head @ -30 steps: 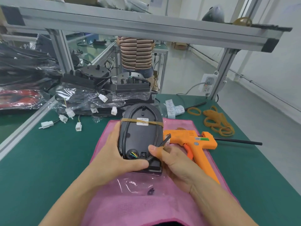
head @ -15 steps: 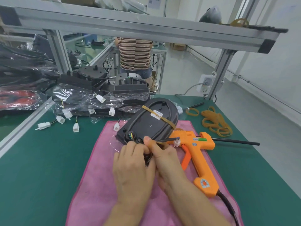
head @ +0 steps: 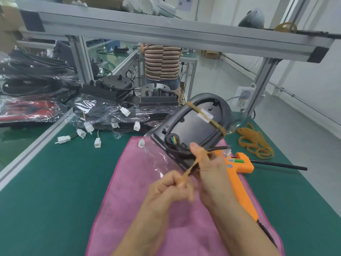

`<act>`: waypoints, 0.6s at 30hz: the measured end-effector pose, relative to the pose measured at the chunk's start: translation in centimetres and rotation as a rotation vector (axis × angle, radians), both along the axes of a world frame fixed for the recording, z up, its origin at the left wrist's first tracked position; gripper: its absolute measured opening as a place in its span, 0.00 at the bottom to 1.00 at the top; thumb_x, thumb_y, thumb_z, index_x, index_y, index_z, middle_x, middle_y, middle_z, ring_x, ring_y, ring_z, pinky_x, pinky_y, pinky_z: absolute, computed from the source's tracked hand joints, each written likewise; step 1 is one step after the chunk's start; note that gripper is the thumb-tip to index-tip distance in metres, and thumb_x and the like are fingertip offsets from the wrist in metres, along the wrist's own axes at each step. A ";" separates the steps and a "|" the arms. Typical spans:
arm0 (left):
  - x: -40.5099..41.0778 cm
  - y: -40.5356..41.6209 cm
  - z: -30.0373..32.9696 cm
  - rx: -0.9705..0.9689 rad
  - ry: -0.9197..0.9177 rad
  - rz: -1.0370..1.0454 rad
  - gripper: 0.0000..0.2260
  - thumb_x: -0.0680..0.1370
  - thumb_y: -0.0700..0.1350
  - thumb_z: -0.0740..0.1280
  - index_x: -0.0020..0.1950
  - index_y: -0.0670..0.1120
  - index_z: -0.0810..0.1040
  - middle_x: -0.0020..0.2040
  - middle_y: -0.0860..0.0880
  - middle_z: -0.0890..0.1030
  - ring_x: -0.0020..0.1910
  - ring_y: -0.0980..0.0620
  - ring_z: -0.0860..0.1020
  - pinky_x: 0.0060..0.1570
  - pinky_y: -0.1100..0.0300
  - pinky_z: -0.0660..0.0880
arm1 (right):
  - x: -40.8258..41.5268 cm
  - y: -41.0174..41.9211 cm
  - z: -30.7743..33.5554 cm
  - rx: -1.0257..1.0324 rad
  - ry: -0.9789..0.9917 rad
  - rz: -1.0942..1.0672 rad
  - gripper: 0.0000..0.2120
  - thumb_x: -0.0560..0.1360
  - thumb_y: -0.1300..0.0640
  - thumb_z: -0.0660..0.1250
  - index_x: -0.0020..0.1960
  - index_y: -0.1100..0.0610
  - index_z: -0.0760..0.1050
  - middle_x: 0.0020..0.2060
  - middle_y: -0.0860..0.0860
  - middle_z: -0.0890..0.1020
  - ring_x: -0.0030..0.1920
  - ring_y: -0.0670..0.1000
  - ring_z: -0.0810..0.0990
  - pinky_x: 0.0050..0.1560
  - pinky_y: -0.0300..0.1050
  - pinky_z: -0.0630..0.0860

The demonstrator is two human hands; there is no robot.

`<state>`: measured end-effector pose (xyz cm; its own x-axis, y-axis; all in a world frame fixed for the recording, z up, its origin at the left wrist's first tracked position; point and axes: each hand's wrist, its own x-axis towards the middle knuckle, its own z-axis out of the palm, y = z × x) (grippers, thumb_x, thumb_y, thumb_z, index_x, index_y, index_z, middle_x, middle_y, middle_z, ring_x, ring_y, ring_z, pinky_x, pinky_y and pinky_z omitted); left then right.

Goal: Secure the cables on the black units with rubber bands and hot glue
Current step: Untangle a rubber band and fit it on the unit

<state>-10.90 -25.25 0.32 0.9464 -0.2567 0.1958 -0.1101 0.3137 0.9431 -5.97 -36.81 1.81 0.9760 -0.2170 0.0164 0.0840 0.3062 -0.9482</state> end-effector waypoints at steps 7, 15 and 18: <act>0.6 4.3 -0.7 0.429 -0.107 0.155 0.10 0.61 0.54 0.66 0.29 0.48 0.77 0.25 0.53 0.66 0.27 0.57 0.61 0.29 0.69 0.60 | -1.5 -2.7 -2.1 -0.009 0.197 0.120 0.08 0.72 0.59 0.66 0.39 0.57 0.84 0.39 0.57 0.86 0.37 0.55 0.85 0.34 0.45 0.79; 1.2 6.1 1.8 0.175 0.045 0.187 0.07 0.58 0.44 0.71 0.24 0.44 0.76 0.22 0.53 0.61 0.23 0.56 0.57 0.23 0.70 0.60 | -1.7 -3.7 -2.0 -0.188 0.192 0.247 0.08 0.62 0.57 0.67 0.38 0.60 0.79 0.35 0.56 0.82 0.37 0.52 0.79 0.39 0.43 0.74; 2.4 6.4 1.6 0.101 0.150 0.157 0.08 0.62 0.39 0.68 0.23 0.45 0.73 0.22 0.53 0.56 0.24 0.54 0.52 0.21 0.68 0.56 | -1.7 -4.1 -1.9 -0.188 0.206 0.284 0.19 0.62 0.57 0.67 0.48 0.68 0.78 0.41 0.61 0.82 0.42 0.56 0.80 0.45 0.47 0.74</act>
